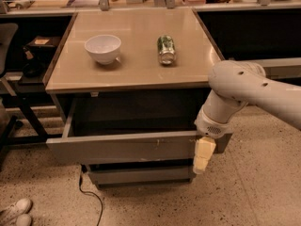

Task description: Open top drawer

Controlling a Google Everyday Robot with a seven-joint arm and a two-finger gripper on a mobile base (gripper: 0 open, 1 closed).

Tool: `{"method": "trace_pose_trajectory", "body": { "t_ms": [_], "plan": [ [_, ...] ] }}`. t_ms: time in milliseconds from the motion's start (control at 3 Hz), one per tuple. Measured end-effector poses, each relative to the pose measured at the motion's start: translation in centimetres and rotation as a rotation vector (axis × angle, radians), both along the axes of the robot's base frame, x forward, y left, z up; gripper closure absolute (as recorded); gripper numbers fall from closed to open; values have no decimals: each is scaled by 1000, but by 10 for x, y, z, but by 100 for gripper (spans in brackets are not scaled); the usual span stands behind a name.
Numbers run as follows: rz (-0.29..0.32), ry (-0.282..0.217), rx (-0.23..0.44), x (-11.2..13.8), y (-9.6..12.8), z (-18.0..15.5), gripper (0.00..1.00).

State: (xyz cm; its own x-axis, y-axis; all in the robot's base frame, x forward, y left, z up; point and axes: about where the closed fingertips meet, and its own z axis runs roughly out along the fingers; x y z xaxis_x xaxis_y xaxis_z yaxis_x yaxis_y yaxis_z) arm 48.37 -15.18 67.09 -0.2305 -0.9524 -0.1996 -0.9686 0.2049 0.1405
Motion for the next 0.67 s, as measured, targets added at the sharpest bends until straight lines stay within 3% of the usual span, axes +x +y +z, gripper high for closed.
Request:
{"method": "trace_pose_trajectory", "body": {
  "t_ms": [333, 667],
  "plan": [
    [13, 4, 4, 4, 5, -4, 0],
    [20, 54, -13, -12, -2, -9, 0]
  ]
}}
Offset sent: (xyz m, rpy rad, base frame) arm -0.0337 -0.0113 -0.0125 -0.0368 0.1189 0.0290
